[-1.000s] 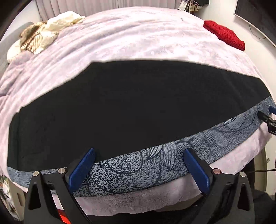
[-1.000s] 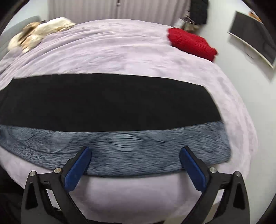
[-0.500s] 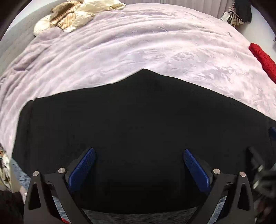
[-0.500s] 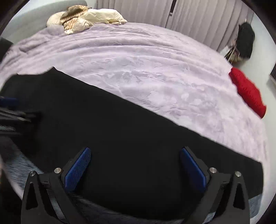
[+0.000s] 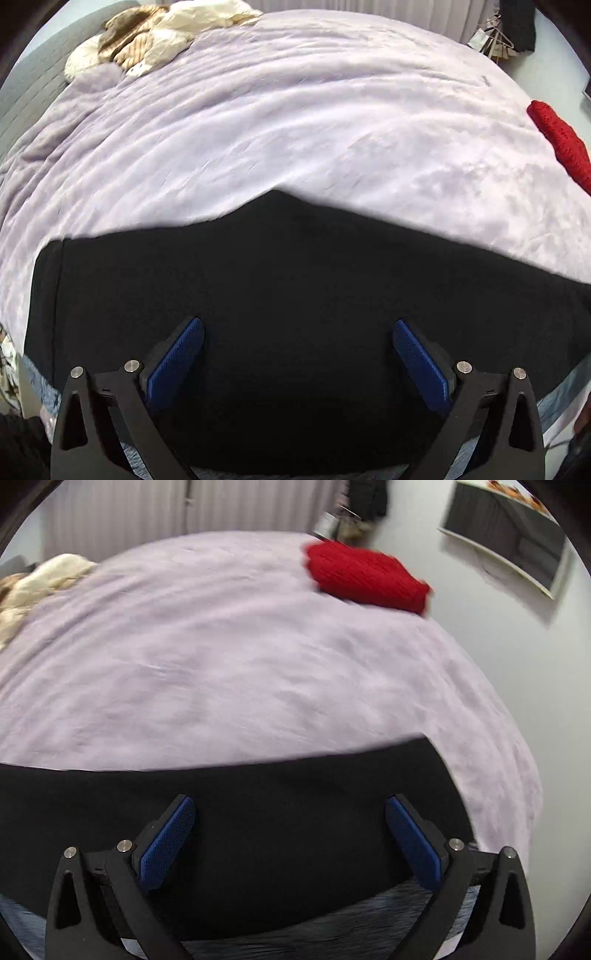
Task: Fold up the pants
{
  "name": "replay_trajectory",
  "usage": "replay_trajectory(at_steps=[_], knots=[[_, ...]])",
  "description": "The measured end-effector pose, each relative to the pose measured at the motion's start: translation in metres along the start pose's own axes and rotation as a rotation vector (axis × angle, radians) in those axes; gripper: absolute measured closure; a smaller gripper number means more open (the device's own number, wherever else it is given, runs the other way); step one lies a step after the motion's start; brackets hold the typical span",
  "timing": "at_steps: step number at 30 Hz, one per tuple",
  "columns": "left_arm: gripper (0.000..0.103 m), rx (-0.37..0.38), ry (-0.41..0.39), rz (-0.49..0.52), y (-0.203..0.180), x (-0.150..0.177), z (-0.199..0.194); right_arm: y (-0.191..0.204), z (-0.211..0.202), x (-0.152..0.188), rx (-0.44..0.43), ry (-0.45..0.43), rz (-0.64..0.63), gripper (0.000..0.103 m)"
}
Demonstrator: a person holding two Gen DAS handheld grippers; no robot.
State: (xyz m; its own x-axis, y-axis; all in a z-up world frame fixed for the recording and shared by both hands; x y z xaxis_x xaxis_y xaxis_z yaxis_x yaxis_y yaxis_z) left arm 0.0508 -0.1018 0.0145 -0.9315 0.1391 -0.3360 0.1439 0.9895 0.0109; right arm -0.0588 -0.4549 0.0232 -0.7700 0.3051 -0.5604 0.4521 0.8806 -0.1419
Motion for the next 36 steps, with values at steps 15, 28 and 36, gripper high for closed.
replay_trajectory(at_steps=[15, 28, 36], knots=[[0.0, -0.11, 0.021, -0.11, 0.031, -0.018, 0.037, 0.029, 0.043, -0.018, 0.109, 0.061, -0.009, 0.0], [0.0, -0.032, -0.026, 0.119, -0.029, 0.018, 0.002, 0.12, -0.04, 0.03, -0.239, -0.044, -0.21, 0.001], [0.0, -0.133, 0.003, -0.007, 0.041, 0.009, 0.022, 0.057, 0.008, 0.025, -0.158, 0.029, -0.143, 0.001]])
Point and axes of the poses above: each gripper's, at about its wrist camera, not at the fingertips, and z roughly the way its jaws point, y to its left, x to its underside, the point moved 4 cm from there along z, roughly the way its jaws point, and after that the axes turned 4 degrees about y, right-handed, at the moved point
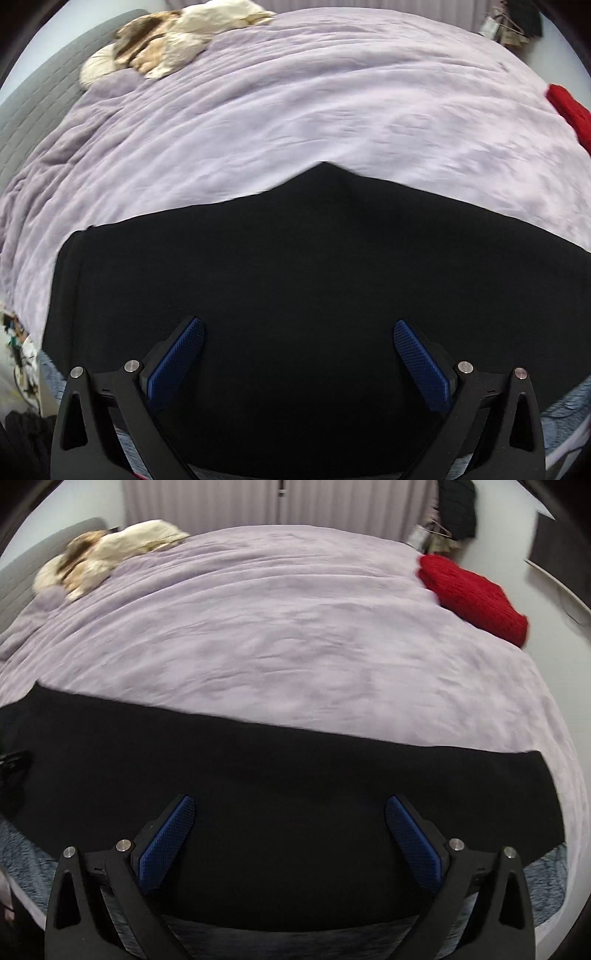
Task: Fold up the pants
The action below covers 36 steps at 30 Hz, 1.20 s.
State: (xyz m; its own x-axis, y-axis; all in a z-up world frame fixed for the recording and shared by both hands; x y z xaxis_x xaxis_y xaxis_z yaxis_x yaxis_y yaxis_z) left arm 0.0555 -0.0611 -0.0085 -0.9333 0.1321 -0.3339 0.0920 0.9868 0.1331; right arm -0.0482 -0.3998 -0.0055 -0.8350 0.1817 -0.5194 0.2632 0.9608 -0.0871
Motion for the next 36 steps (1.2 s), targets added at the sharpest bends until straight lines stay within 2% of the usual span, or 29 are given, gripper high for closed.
replay_trajectory(at_steps=[2, 4, 5, 7, 9, 11, 12, 14, 16, 17, 18, 19, 21, 23, 24, 27, 28, 29, 32, 34, 36], knots=[[0.0, -0.009, 0.0, -0.021, 0.013, 0.0, 0.003, -0.067, 0.005, -0.002, 0.12, 0.016, 0.121, 0.0], [0.0, -0.001, 0.001, -0.022, 0.018, 0.0, 0.006, -0.111, 0.005, 0.003, 0.111, 0.021, 0.229, 0.001], [0.0, -0.008, -0.002, -0.019, 0.017, 0.0, 0.006, -0.127, 0.004, 0.004, 0.139, 0.034, 0.241, 0.001], [0.0, -0.045, -0.012, -0.005, 0.013, -0.001, 0.002, -0.135, 0.0, 0.006, 0.225, 0.053, 0.237, 0.0], [0.0, -0.023, -0.017, 0.007, 0.003, 0.001, -0.006, -0.135, -0.011, 0.01, 0.223, 0.057, 0.294, 0.0], [0.0, 0.066, -0.021, 0.042, -0.018, 0.009, -0.017, -0.105, -0.033, 0.013, 0.213, -0.009, 0.259, 0.0], [0.0, 0.083, -0.026, 0.069, -0.028, 0.014, -0.021, -0.089, -0.041, 0.013, 0.204, -0.04, 0.227, 0.0], [0.0, 0.054, -0.059, 0.146, -0.051, 0.023, -0.027, -0.037, -0.06, 0.015, 0.145, -0.103, 0.102, 0.0], [0.0, -0.008, -0.1, 0.189, -0.057, 0.028, -0.028, 0.011, -0.063, 0.018, 0.087, -0.113, -0.019, 0.0], [0.0, -0.004, -0.102, 0.191, -0.055, 0.029, -0.028, 0.035, -0.062, 0.022, 0.044, -0.1, -0.091, 0.0], [0.0, 0.009, -0.097, 0.181, -0.049, 0.029, -0.026, 0.049, -0.058, 0.022, 0.044, -0.097, -0.15, 0.0], [0.0, 0.007, -0.086, 0.158, -0.04, 0.028, -0.022, 0.062, -0.053, 0.025, 0.107, -0.102, -0.219, 0.0], [0.0, 0.018, -0.064, 0.117, -0.02, 0.027, -0.014, 0.06, -0.04, 0.026, 0.259, -0.105, -0.298, 0.0], [0.0, 0.071, -0.04, 0.079, -0.004, 0.023, -0.008, 0.021, -0.033, 0.022, 0.308, -0.1, -0.22, 0.0], [0.0, 0.077, -0.041, 0.07, 0.001, 0.022, -0.007, -0.006, -0.03, 0.019, 0.363, -0.081, -0.157, 0.0], [0.0, 0.06, -0.058, 0.08, 0.004, 0.022, -0.006, -0.111, -0.032, 0.021, 0.6, 0.002, 0.072, 0.0], [0.0, 0.048, -0.062, 0.084, 0.004, 0.021, -0.006, -0.138, -0.037, 0.025, 0.657, 0.031, 0.136, 0.0], [0.0, 0.034, -0.067, 0.088, 0.002, 0.021, -0.009, -0.167, -0.047, 0.031, 0.672, 0.04, 0.205, 0.0], [0.0, 0.009, -0.082, 0.1, -0.006, 0.023, -0.018, -0.191, -0.083, 0.037, 0.631, -0.035, 0.305, 0.0], [0.0, 0.03, -0.085, 0.097, -0.013, 0.02, -0.026, -0.175, -0.099, 0.036, 0.54, -0.104, 0.306, 0.0], [0.0, 0.081, -0.077, 0.101, -0.022, 0.02, -0.033, -0.133, -0.099, 0.029, 0.4, -0.142, 0.253, 0.0]])
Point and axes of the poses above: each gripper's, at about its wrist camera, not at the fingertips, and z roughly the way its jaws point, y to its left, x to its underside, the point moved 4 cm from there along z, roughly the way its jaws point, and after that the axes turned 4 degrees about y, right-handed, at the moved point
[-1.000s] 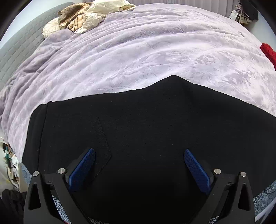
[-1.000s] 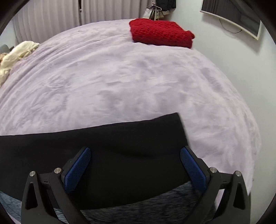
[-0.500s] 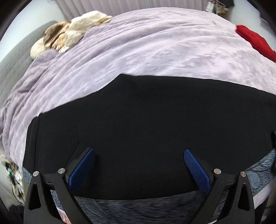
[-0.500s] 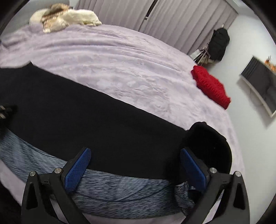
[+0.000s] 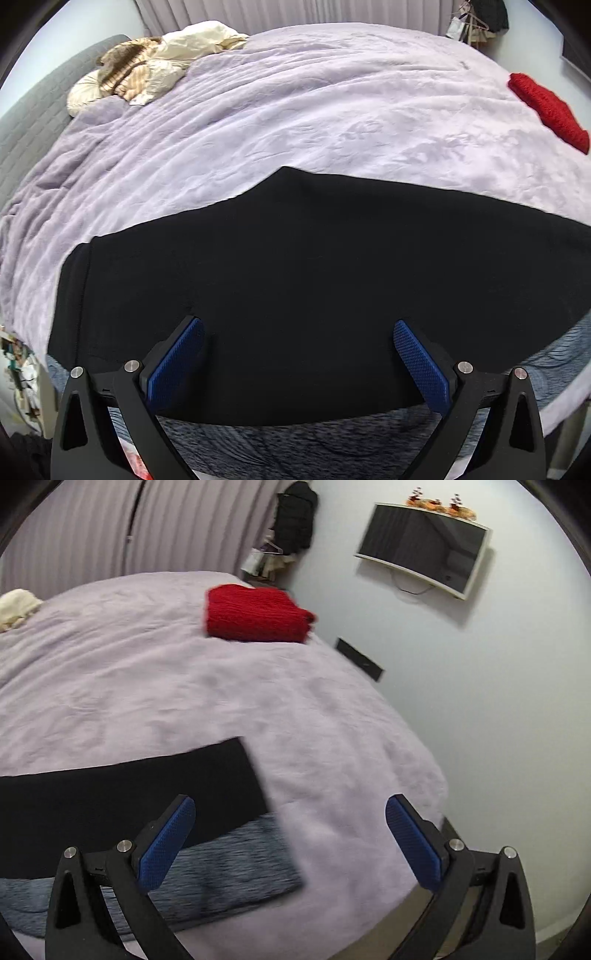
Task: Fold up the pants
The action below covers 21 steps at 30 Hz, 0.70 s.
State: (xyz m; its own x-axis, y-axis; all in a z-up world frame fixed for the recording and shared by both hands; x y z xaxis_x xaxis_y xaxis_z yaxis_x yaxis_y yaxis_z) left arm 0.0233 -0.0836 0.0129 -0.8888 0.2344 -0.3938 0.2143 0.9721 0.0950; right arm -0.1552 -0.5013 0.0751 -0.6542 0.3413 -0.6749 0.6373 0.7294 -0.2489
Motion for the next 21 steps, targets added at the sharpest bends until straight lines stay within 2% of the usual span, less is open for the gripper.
replay_trajectory(at_steps=[2, 4, 5, 7, 9, 10, 13, 14, 15, 16, 18, 21], knots=[[0.0, 0.032, 0.012, 0.018, -0.011, 0.004, -0.002, 0.062, -0.014, 0.011, -0.168, 0.011, -0.097, 0.0], [0.0, 0.044, 0.021, 0.068, -0.025, 0.013, -0.001, 0.14, -0.027, 0.032, -0.383, 0.06, -0.236, 0.0], [0.0, 0.011, 0.02, 0.074, -0.024, 0.016, 0.0, 0.173, -0.035, 0.046, -0.467, 0.085, -0.29, 0.0], [0.0, -0.061, 0.01, 0.062, -0.009, 0.02, 0.003, 0.22, -0.044, 0.07, -0.548, 0.115, -0.403, 0.0], [0.0, -0.081, 0.014, 0.018, 0.01, 0.027, 0.003, 0.236, -0.048, 0.086, -0.49, 0.06, -0.477, 0.0], [0.0, -0.071, 0.021, -0.019, 0.025, 0.03, 0.005, 0.233, -0.046, 0.085, -0.491, 0.044, -0.481, 0.0], [0.0, -0.094, 0.028, -0.082, 0.056, 0.039, 0.007, 0.199, -0.02, 0.077, -0.506, 0.134, -0.368, 0.001], [0.0, -0.092, 0.025, -0.091, 0.062, 0.041, 0.005, 0.188, -0.011, 0.074, -0.478, 0.138, -0.349, 0.001], [0.0, -0.092, 0.021, -0.102, 0.068, 0.043, 0.002, 0.178, -0.005, 0.072, -0.414, 0.128, -0.345, 0.001], [0.0, -0.09, 0.015, -0.117, 0.075, 0.043, -0.001, 0.172, -0.002, 0.071, -0.396, 0.128, -0.34, 0.001], [0.0, -0.099, 0.009, -0.151, 0.09, 0.042, -0.008, 0.167, -0.001, 0.07, -0.419, 0.156, -0.316, 0.0], [0.0, -0.027, 0.0, -0.222, 0.117, 0.016, -0.008, 0.181, -0.007, 0.06, -0.355, 0.149, -0.324, 0.0]])
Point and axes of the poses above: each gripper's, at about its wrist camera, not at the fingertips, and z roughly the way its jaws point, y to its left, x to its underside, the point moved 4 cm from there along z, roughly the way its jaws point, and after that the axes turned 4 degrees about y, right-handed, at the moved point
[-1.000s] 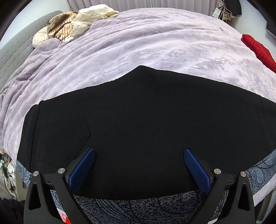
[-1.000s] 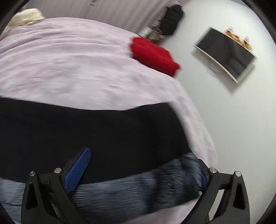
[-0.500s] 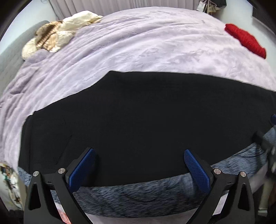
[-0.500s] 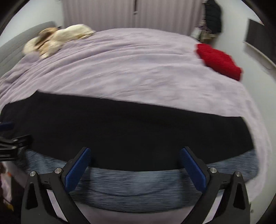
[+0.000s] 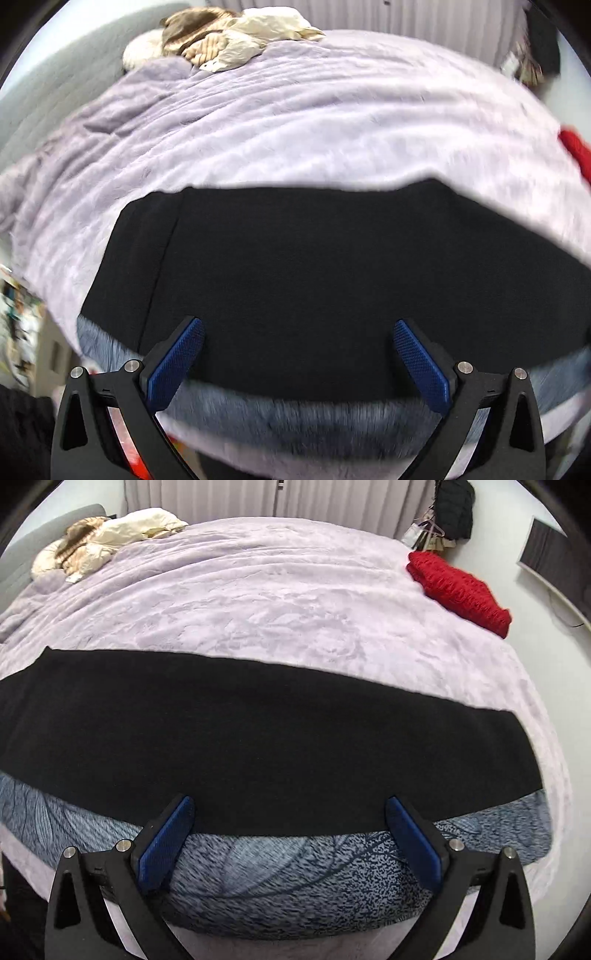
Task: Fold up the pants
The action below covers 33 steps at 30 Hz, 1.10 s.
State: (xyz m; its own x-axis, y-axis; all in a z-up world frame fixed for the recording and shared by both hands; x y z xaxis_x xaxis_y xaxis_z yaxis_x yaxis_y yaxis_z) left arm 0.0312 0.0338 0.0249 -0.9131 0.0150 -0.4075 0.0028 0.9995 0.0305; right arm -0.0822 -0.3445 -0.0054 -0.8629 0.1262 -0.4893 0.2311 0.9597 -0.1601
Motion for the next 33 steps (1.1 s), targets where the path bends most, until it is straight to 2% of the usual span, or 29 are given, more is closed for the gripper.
replay_trajectory(at_steps=[2, 3, 6, 7, 8, 10, 13, 16, 18, 21, 23, 24, 26, 28, 29, 30, 33], knots=[[0.0, 0.015, 0.011, 0.017, -0.005, -0.026, 0.006, 0.023, -0.004, -0.012, -0.013, -0.035, -0.039, 0.0], [0.0, -0.012, 0.004, 0.044, -0.012, -0.04, 0.011, 0.034, -0.005, -0.018, -0.01, -0.056, -0.057, 0.0], [0.0, -0.16, 0.035, 0.143, -0.024, -0.072, 0.042, 0.06, -0.01, -0.024, -0.014, -0.054, -0.093, 0.0], [0.0, -0.264, 0.062, 0.166, -0.016, -0.079, 0.058, 0.065, -0.015, -0.022, -0.019, -0.053, -0.106, 0.0], [0.0, -0.285, 0.086, 0.167, -0.01, -0.078, 0.067, 0.074, -0.02, -0.022, -0.015, -0.057, -0.125, 0.0], [0.0, -0.199, 0.106, 0.107, 0.008, -0.071, 0.063, 0.072, -0.026, -0.023, 0.0, -0.078, -0.147, 0.0], [0.0, -0.281, 0.076, 0.064, 0.052, -0.077, 0.065, 0.066, -0.026, -0.025, 0.018, -0.071, -0.146, 0.0], [0.0, -0.326, 0.057, 0.011, 0.097, -0.07, 0.063, 0.065, -0.021, -0.02, 0.003, -0.036, -0.132, 0.0], [0.0, -0.394, 0.04, -0.006, 0.124, -0.067, 0.062, 0.06, -0.015, -0.019, 0.012, -0.02, -0.128, 0.0], [0.0, -0.267, 0.033, -0.058, 0.14, -0.056, 0.049, 0.058, -0.021, -0.019, -0.005, -0.032, -0.119, 0.0], [0.0, -0.265, -0.022, -0.058, 0.141, -0.04, 0.027, 0.065, -0.033, -0.024, -0.017, -0.074, -0.129, 0.0], [0.0, -0.24, -0.041, -0.042, 0.138, -0.034, 0.02, 0.07, -0.039, -0.026, -0.034, -0.098, -0.139, 0.0], [0.0, -0.128, -0.067, -0.03, 0.13, -0.011, 0.004, 0.084, -0.049, -0.029, -0.091, -0.123, -0.164, 0.0], [0.0, -0.023, -0.057, -0.031, 0.128, 0.003, 0.002, 0.117, -0.056, -0.031, -0.207, -0.125, -0.231, 0.0], [0.0, 0.004, -0.047, -0.03, 0.125, 0.01, 0.003, 0.136, -0.058, -0.031, -0.253, -0.122, -0.268, 0.0], [0.0, 0.001, -0.039, -0.018, 0.125, 0.014, 0.007, 0.157, -0.06, -0.03, -0.297, -0.117, -0.308, 0.0], [0.0, -0.115, 0.004, -0.006, 0.126, 0.027, 0.022, 0.221, -0.063, -0.029, -0.423, -0.111, -0.421, 0.0]])
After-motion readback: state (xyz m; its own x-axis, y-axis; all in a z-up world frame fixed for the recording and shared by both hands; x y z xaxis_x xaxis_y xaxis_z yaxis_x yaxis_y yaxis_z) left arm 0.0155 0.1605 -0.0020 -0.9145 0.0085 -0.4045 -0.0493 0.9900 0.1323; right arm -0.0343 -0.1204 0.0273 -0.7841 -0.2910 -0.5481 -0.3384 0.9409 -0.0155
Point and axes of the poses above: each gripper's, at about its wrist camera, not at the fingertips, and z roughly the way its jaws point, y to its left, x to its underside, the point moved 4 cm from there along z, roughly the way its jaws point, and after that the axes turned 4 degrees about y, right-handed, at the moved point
